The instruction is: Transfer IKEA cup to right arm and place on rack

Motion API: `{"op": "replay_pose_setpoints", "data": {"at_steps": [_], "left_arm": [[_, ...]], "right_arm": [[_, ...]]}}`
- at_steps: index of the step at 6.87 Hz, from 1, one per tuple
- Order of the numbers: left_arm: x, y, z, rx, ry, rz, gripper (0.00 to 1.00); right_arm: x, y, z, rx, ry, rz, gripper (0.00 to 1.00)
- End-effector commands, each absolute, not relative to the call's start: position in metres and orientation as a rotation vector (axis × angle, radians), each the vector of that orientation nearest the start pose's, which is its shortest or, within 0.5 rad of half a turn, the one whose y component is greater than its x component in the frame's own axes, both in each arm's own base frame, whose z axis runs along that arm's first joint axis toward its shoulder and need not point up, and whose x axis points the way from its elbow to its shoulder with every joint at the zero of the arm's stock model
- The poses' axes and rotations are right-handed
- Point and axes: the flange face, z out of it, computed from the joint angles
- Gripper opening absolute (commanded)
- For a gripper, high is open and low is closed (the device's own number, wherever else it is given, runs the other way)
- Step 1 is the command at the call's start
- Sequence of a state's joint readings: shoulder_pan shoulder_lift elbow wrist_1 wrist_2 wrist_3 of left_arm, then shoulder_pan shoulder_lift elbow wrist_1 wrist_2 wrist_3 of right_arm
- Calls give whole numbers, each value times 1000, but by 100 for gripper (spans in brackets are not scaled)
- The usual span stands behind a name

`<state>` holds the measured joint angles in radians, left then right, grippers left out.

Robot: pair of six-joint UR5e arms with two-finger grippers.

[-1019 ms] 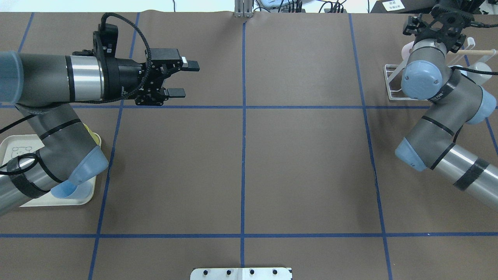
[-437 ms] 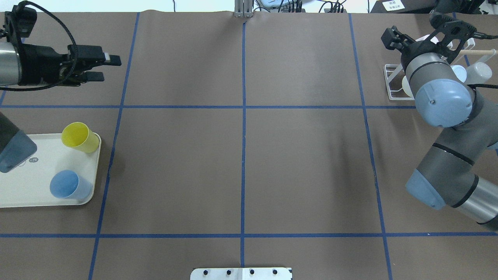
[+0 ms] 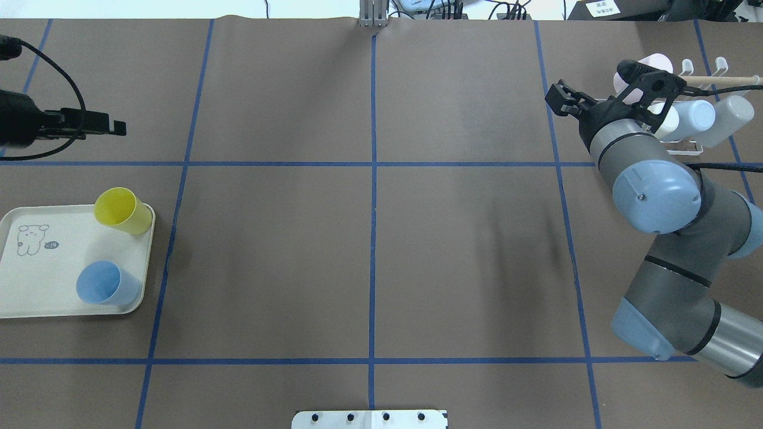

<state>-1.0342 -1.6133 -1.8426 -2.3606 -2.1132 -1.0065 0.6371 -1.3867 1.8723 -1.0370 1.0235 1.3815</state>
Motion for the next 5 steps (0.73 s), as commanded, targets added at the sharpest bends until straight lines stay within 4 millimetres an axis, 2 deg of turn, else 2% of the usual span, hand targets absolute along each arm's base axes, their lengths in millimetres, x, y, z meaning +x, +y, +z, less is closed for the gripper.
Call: {"op": "replay_pose_setpoints", "data": {"at_steps": [1, 2, 3, 4, 5], "left_arm": [[187, -458, 472, 278, 953, -111, 100], [217, -450, 479, 195, 915, -82, 100], [226, -448, 487, 173, 904, -74, 100], [247, -444, 506, 132, 878, -51, 100], [254, -442, 509, 120, 878, -41, 100]], "right_arm": [[-359, -454, 357, 842, -753, 638, 100], [-365, -449, 356, 833, -767, 644, 100], [-368, -446, 356, 830, -773, 648, 100], [-371, -441, 360, 833, -767, 645, 100], [-372, -439, 362, 832, -764, 643, 100]]}}
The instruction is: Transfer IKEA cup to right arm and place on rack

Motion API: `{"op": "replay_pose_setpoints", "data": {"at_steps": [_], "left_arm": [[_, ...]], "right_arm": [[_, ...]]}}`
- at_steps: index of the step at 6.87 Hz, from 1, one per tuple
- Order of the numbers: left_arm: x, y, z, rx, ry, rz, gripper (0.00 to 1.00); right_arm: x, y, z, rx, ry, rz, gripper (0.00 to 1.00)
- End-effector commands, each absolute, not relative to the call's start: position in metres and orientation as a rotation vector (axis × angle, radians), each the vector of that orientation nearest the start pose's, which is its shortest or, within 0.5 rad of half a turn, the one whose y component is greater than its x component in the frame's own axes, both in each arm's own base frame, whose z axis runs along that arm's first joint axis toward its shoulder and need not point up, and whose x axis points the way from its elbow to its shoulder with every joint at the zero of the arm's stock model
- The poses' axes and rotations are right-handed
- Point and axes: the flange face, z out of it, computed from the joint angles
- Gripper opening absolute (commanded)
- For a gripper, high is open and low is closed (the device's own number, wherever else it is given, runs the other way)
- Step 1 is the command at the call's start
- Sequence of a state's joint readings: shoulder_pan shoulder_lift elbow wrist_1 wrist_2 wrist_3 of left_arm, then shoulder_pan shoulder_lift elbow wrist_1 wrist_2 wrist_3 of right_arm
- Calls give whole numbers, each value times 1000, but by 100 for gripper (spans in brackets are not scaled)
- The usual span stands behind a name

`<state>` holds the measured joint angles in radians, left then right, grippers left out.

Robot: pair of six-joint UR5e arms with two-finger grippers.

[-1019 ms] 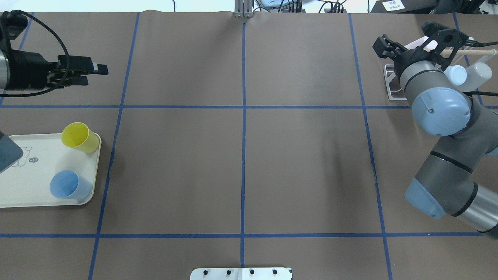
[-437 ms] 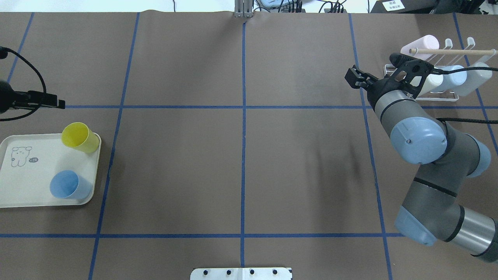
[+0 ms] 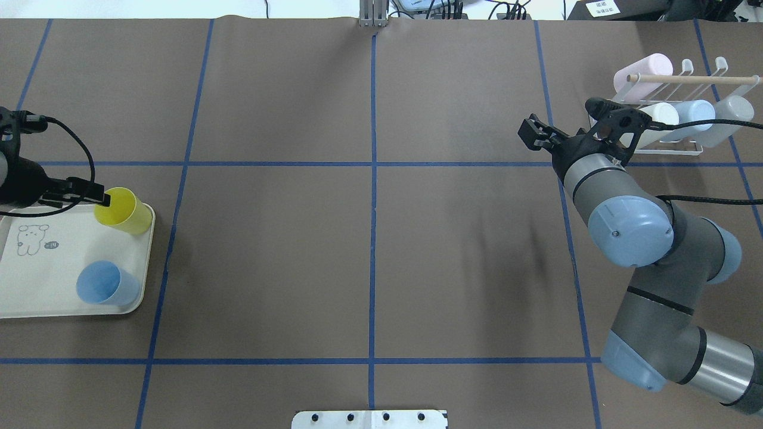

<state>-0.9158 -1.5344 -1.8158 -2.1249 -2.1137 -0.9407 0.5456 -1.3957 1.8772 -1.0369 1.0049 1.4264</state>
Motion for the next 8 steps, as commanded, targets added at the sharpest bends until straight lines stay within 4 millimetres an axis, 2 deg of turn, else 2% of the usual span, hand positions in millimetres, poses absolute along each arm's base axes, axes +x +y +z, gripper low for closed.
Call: {"op": "replay_pose_setpoints", "data": {"at_steps": [1, 2, 3, 4, 5, 6, 7, 8], "left_arm": [[265, -438, 514, 101, 874, -24, 98], [275, -441, 513, 94, 876, -17, 64], [276, -441, 514, 91, 876, -15, 5], [276, -440, 514, 87, 877, -14, 0], [276, -436, 505, 62, 916, 7, 0], [234, -454, 490, 71, 974, -35, 0], [196, -474, 467, 75, 1054, -65, 0], [182, -492, 436, 120, 1099, -76, 0]], "right_arm": [[-373, -439, 363, 831, -762, 642, 100], [-374, -438, 362, 830, -765, 640, 100], [-375, -437, 363, 829, -764, 638, 100], [-375, -437, 363, 830, -764, 638, 100], [-376, -436, 363, 829, -765, 636, 100], [-377, -436, 363, 830, -763, 635, 100], [-378, -434, 363, 837, -761, 636, 100], [-380, -432, 362, 835, -766, 632, 100]]}}
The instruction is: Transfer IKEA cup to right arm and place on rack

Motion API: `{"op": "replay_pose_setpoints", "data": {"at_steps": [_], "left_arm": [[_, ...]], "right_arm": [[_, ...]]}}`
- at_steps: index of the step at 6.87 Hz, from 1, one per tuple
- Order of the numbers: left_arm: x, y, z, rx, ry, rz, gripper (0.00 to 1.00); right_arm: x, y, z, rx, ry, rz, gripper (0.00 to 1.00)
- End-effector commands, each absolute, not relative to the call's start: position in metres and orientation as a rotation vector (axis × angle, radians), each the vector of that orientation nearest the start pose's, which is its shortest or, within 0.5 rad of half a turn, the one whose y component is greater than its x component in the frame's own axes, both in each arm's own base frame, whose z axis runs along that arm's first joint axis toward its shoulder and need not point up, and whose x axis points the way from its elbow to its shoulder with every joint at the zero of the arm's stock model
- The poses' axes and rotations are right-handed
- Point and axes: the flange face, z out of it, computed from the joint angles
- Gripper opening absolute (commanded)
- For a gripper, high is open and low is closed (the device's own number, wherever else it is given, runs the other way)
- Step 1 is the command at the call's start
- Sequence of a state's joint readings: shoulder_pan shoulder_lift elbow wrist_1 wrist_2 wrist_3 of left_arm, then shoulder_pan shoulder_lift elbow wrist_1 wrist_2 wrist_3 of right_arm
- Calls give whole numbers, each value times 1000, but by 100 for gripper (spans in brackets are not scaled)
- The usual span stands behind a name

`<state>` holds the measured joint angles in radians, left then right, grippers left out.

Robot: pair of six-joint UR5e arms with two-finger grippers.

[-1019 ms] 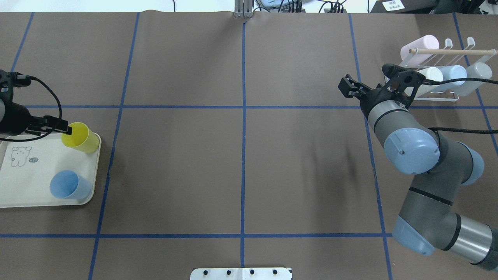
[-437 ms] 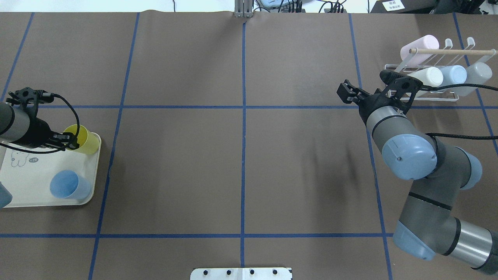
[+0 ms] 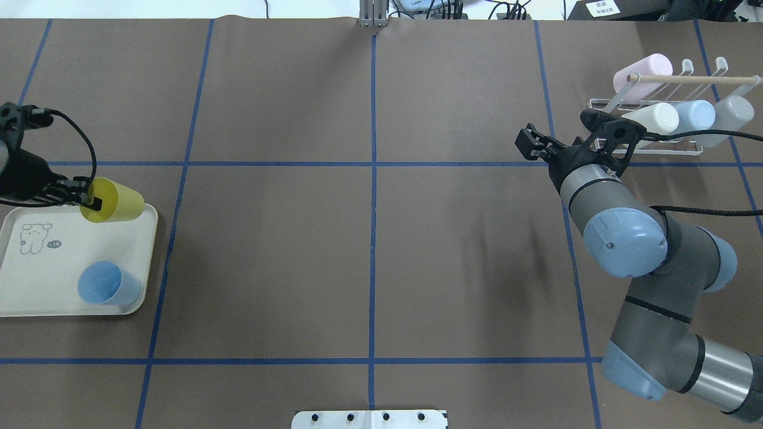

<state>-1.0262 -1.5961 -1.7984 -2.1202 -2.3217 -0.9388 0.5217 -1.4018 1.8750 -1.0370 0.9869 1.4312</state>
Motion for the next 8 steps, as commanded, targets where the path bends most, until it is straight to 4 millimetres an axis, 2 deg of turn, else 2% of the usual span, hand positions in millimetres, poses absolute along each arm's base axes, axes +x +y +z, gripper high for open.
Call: {"op": "replay_pose_setpoints", "data": {"at_steps": [1, 2, 3, 4, 5, 6, 7, 8], "left_arm": [[184, -491, 409, 125, 1132, -117, 0], [193, -507, 355, 106, 1204, -211, 0], [210, -511, 304, 70, 1288, -285, 0], [243, -495, 277, 30, 1383, -297, 0], [273, -480, 251, 43, 1492, -372, 0], [318, -456, 230, 44, 1610, -433, 0], [347, -435, 222, 85, 1690, -459, 0], [378, -410, 223, 102, 1767, -441, 0]], "right_arm": [[-385, -429, 352, 832, -795, 638, 100], [-392, -412, 331, 797, -887, 683, 100], [-396, -386, 302, 768, -981, 679, 100], [-395, -360, 273, 717, -1085, 678, 100], [-401, -342, 245, 646, -1195, 728, 100], [-411, -328, 214, 587, -1293, 764, 100], [-403, -312, 187, 512, -1394, 812, 100], [-400, -306, 167, 408, -1478, 867, 100]]}}
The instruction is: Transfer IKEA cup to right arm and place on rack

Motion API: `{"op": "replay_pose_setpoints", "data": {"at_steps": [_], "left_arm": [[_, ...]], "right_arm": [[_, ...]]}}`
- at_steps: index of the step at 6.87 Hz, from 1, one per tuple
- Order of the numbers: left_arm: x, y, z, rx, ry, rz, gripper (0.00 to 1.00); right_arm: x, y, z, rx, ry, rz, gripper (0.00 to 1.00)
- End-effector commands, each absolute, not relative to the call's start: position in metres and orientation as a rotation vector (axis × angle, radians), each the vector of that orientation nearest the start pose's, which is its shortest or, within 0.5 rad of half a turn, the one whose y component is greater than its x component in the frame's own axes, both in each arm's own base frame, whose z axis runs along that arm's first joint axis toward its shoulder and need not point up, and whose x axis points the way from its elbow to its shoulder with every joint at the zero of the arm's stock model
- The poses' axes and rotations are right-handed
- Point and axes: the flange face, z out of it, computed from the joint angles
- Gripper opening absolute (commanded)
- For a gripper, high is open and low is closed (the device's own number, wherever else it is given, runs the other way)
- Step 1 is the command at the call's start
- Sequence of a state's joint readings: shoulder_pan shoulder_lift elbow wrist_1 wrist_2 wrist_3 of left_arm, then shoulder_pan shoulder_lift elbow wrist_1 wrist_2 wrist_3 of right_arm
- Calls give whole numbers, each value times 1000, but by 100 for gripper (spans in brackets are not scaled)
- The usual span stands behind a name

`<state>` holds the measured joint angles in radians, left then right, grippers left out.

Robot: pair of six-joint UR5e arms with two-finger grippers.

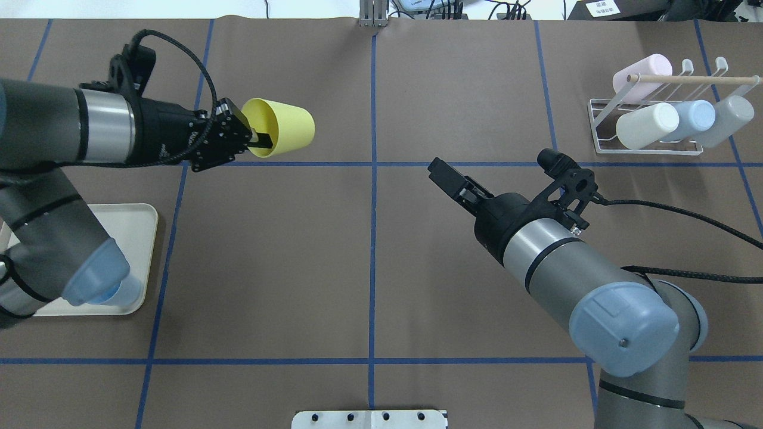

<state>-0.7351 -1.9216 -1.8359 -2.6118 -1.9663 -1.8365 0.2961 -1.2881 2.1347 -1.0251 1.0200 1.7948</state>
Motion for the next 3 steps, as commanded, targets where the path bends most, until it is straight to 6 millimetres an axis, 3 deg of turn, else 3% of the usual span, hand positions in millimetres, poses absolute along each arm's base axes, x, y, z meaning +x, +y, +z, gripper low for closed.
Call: {"op": "replay_pose_setpoints", "data": {"at_steps": [1, 2, 3], "left_arm": [[393, -398, 230, 121, 1840, -433, 0], [392, -397, 235, 122, 1906, -418, 0], [390, -395, 247, 88, 1994, -409, 0]], "right_arm": [[-400, -304, 146, 266, -1566, 950, 100], [-399, -304, 131, 166, -1623, 1010, 100], [-392, -311, 116, 81, -1653, 959, 100]]}}
